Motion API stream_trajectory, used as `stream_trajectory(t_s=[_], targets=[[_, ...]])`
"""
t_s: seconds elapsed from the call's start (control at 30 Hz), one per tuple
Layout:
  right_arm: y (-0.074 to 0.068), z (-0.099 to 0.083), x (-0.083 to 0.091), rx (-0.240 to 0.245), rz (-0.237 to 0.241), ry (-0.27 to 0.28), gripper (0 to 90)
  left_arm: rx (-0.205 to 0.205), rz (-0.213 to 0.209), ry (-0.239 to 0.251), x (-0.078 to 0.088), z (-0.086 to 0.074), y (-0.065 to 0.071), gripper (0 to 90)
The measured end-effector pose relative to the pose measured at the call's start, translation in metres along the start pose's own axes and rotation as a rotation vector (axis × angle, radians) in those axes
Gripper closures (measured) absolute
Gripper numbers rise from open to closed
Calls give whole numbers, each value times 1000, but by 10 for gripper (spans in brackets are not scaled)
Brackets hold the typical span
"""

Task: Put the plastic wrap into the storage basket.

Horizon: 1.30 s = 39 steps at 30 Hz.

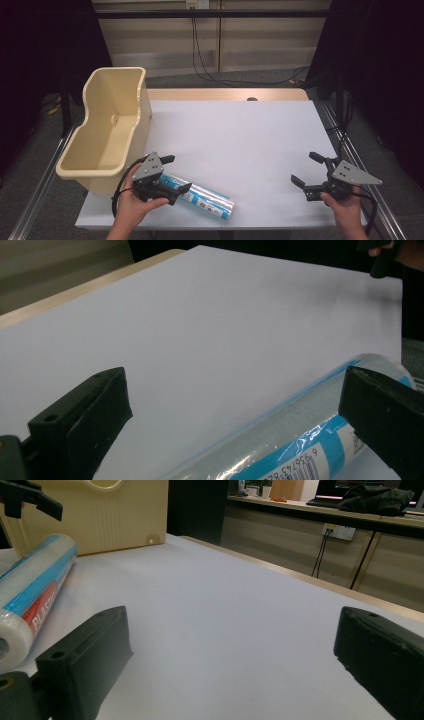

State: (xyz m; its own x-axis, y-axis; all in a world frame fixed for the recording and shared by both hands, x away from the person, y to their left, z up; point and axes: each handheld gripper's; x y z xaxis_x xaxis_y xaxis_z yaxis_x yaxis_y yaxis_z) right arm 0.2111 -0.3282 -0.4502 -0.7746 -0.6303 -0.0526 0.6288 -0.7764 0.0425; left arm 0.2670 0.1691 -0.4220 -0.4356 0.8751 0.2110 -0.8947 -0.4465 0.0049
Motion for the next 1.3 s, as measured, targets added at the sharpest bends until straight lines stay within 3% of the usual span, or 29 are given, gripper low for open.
stream_trajectory(t_s=[0.13,0.2,0.37,0.67,1.03,1.3], targets=[[0,0,0,3,4,-3,12,11,-58,-46,-2,0,-2,0],[0,0,0,1,3,-4,12,13,-67,-53,-4,-1,-2,0],[0,0,0,10,6,-4,13,-1,-111,-134,-10,-1,-2,0],[0,0,0,5,9,-6,14,-79,-183,-296,-24,8,-4,6],[1,0,-1,7,8,-3,17,-171,-263,-434,-36,15,-6,17],[1,0,-1,8,12,-6,19,-204,-302,-520,-43,10,-7,18]])
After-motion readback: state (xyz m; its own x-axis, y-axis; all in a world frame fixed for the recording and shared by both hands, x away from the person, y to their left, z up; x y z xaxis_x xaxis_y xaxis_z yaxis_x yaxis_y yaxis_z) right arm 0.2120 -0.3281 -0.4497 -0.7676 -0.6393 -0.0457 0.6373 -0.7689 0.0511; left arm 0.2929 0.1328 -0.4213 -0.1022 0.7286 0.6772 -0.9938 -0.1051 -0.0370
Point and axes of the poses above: each handheld gripper's, and its own axes: x roughly backward along the jaws, z roughly out of its top, y roughly to its right, and after that the axes turned 14 degrees about y, right-handed
